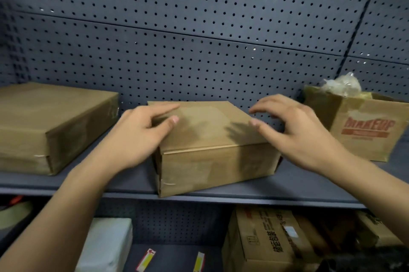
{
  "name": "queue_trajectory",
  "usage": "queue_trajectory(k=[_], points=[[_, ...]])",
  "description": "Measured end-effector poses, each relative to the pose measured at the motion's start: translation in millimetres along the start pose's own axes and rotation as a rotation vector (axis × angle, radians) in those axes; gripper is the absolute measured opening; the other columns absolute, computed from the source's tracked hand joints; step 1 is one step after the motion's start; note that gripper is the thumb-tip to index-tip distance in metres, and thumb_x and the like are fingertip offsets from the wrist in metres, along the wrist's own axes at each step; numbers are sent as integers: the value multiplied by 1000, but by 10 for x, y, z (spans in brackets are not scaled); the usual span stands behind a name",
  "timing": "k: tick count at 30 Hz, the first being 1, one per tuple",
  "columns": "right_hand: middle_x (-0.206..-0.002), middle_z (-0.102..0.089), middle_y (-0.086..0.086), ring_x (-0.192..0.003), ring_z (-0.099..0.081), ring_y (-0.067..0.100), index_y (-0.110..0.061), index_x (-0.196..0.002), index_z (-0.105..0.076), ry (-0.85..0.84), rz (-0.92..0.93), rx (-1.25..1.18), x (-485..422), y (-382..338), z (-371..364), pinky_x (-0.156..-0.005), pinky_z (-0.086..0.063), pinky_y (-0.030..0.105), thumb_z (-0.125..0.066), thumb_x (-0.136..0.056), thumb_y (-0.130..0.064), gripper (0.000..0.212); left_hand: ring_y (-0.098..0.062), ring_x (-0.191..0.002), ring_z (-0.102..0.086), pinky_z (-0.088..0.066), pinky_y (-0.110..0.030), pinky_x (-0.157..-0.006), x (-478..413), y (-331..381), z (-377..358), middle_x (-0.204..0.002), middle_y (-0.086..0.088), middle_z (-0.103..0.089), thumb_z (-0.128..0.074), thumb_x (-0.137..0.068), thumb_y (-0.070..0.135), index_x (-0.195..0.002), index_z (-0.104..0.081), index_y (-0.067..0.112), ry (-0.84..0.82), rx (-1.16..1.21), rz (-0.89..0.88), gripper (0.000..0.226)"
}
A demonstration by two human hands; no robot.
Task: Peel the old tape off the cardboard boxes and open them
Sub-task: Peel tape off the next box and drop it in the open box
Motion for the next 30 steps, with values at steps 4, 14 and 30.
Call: queue_trajectory(k=[4, 14, 30], points=[[-131, -50, -18, -124, -48, 4, -34, -134, -57, -144, 44, -20, 146, -323, -321, -104, -38, 24, -43, -94, -61, 51, -10, -140, -38, -24, -21, -111, -79, -402, -46, -146, 10, -49, -57, -97, 37, -139, -56, 34, -43, 6, 110, 42], [-140, -55, -12, -131, -48, 10, -31, -139, -57, -132, 143, -69, 309, -256, -646, -109, -40, 38, -61, -96, -26, 44, -15, -152, -5, -16, -58, -119, 36, -494, -196, -155, 22, -32, -35, -84, 65, -127, -55, 53, -92, -55, 136, 49], [-103, -68, -1, -103, -65, 15, -10, -91, -68, 575, -143, -297, 981, -145, -453, -90, -54, 31, -82, -78, -11, 19, -15, -120, -49, -42, -55, -97, 119, -371, -270, -127, 16, -55, -27, -82, 44, -100, -50, 36, 181, 92, 6, 30]])
Point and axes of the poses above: each hand's wrist, its own x-axis away from the middle knuckle, its own z-axis out of the back of the hand, y = z × x, the point moved 10 cm from there along -x, towards the middle knuckle
